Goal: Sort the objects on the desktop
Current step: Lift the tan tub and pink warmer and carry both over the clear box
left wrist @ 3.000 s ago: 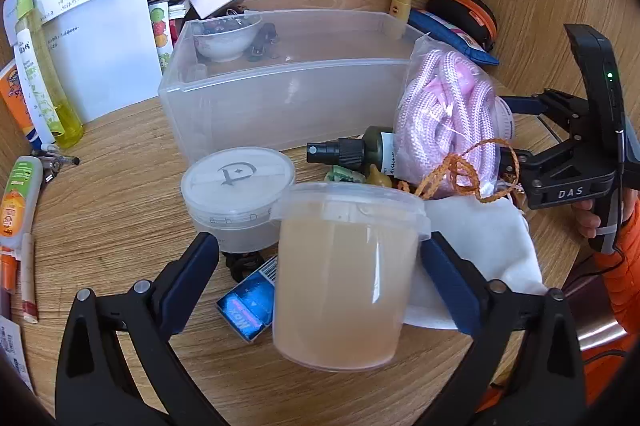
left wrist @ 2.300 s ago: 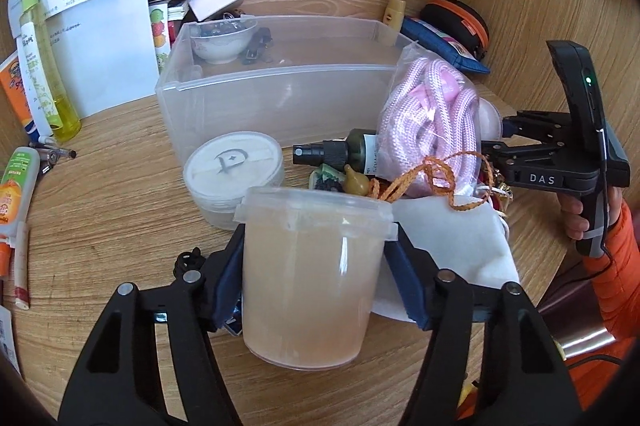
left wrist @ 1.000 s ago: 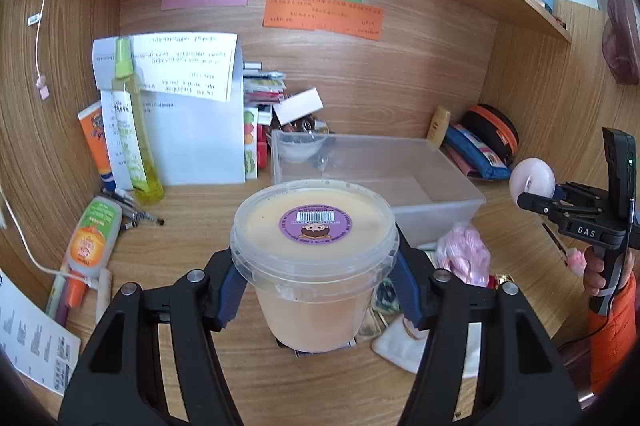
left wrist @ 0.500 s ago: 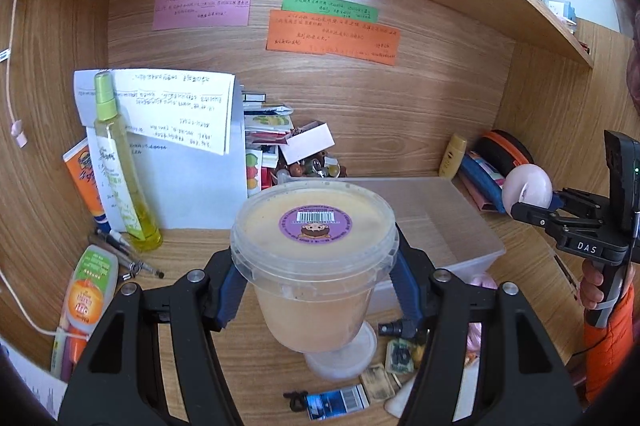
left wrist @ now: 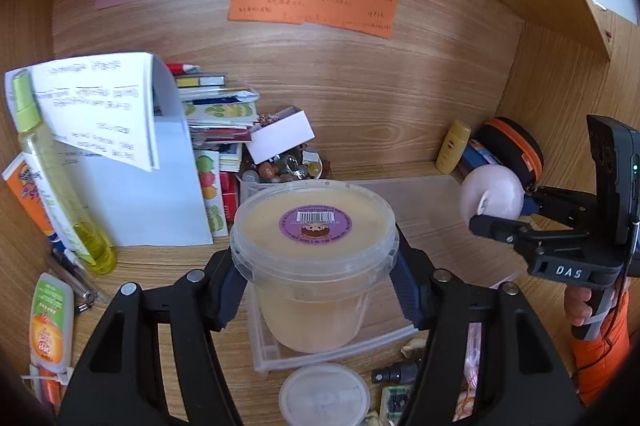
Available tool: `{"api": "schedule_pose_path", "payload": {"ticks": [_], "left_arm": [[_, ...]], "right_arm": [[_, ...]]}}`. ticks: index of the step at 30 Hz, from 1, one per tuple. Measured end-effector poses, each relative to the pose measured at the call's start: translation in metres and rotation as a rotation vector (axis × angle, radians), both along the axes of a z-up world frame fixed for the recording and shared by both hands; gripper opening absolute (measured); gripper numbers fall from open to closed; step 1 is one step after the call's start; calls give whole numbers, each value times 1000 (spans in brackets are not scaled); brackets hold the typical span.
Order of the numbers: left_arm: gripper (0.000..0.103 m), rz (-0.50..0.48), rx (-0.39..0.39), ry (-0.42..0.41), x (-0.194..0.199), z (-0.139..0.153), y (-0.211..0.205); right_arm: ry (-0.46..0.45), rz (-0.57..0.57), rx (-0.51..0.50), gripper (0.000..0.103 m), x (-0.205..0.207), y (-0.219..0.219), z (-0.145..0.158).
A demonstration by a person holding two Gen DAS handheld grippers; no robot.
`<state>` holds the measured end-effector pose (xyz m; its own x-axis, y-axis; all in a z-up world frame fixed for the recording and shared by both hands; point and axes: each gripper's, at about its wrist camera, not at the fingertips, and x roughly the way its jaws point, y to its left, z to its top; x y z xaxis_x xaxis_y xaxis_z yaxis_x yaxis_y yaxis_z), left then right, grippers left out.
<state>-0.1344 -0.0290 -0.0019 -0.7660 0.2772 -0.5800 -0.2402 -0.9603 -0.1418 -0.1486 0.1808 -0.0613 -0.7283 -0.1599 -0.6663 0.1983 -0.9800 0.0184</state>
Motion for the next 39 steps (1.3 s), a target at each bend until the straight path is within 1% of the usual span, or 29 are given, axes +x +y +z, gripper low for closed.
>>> {"api": "schedule_pose_path", "payload": {"ticks": [8,12,15,18,21,25,29,33,36,39], "left_arm": [[63,-33,-7,-67,-27,-25,11],[63,-49,9,-119,-33,-38,13],[63,-53,-1,-139,-36,-44,16],[63,-47,-43,-126,-35,-48,23],[63,-59,-59,-132,-33,-52,29],[63,-50,-137,-108,-30,-58,40],[63,-48,-194,-93,-28,-63,48],[63,-45,-192,-86,-27,-63,46],[64,-43,-193,-82,-26,-63,46],[70,-27,-199,-70,-26,-64,46]], "right_arm": [[-92,-6,-16,40,-21,-1,-31],[-117,-14,-9,40,-26,0,-41],[-131,-17,3,40,-28,-1,-47],[-135,-14,23,40,-29,-4,-50],[-129,-17,48,40,-26,-6,-51],[-125,-21,47,40,-24,-7,-52],[-119,-32,46,40,-22,-7,-53],[-114,-33,46,40,-22,-8,-54],[-114,-27,45,43,-21,-8,-54],[-107,-22,50,48,-19,-10,-54]]}}
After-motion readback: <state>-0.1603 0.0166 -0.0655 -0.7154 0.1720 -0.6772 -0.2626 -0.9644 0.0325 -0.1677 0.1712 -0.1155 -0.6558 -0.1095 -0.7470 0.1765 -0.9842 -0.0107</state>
